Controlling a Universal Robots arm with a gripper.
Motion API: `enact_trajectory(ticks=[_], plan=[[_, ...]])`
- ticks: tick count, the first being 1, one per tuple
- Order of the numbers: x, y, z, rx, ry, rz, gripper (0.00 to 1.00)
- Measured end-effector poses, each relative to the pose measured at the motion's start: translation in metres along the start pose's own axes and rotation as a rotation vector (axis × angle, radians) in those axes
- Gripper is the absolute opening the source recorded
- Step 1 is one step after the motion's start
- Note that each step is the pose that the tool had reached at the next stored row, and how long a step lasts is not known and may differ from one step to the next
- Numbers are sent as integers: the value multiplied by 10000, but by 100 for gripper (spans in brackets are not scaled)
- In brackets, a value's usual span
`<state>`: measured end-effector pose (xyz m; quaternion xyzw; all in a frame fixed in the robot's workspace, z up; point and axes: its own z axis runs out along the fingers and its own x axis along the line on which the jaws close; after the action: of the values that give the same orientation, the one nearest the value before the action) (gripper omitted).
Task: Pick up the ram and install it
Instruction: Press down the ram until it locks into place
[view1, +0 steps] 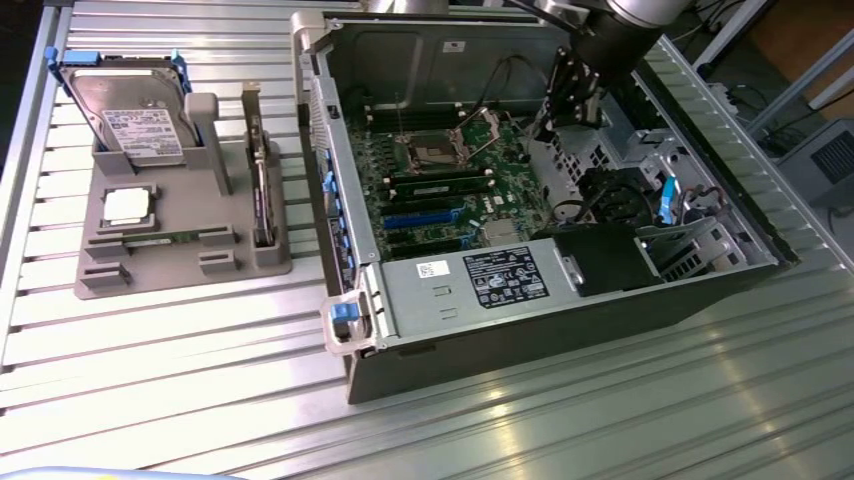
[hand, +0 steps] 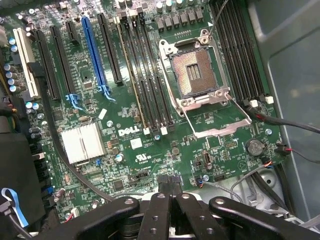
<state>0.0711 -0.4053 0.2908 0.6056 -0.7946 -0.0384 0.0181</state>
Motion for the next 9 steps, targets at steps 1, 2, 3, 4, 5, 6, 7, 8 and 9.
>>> enact_trajectory(ticks=[1, 2, 3, 4, 5, 6, 7, 8, 9], plan=[[0, 0, 2, 0, -2, 27, 10], [0, 0, 3, 0, -4, 39, 10], [0, 0, 4, 1, -4, 47, 10], [0, -1, 5, 1, -5, 56, 10], [0, -1, 6, 1, -5, 65, 10], [0, -1, 7, 1, -6, 70, 10], [0, -1, 8, 1, -6, 73, 10], [0, -1, 9, 1, -6, 75, 10], [0, -1, 10, 1, -7, 77, 10]])
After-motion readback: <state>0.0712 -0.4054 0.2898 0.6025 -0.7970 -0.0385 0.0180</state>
